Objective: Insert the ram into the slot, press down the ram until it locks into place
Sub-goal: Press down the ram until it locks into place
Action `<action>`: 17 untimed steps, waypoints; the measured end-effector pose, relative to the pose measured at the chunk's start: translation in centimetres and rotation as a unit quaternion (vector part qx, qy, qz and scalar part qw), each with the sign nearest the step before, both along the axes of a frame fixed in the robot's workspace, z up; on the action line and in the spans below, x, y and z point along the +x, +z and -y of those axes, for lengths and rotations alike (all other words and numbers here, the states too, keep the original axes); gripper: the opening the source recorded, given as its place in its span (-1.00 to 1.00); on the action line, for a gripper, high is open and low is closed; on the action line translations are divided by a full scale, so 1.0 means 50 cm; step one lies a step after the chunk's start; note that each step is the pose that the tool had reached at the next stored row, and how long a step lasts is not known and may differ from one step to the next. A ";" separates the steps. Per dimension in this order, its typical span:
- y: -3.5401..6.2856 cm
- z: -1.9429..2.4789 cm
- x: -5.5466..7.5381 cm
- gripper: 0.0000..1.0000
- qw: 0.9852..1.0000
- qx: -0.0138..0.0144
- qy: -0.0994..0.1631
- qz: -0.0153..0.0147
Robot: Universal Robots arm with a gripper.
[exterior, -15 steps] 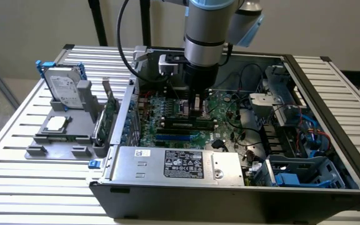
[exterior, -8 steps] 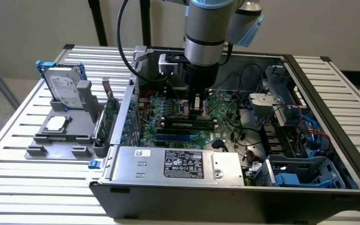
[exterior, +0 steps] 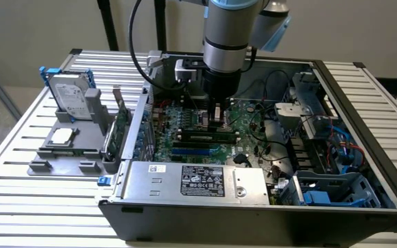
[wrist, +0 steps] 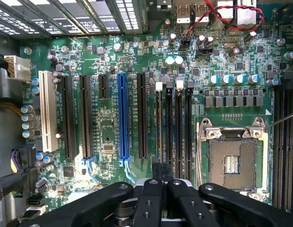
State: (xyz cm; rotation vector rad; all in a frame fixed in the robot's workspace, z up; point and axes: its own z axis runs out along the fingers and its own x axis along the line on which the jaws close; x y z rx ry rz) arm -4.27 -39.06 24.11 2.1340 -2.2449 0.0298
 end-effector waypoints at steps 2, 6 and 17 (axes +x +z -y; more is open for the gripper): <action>0.000 0.0000 0.000 -0.79 1.000 0.000 0.000 0.000; 0.000 0.0000 0.000 -0.79 1.000 0.000 0.000 0.000; -0.011 -0.0012 -0.005 -0.79 1.000 0.000 0.000 0.000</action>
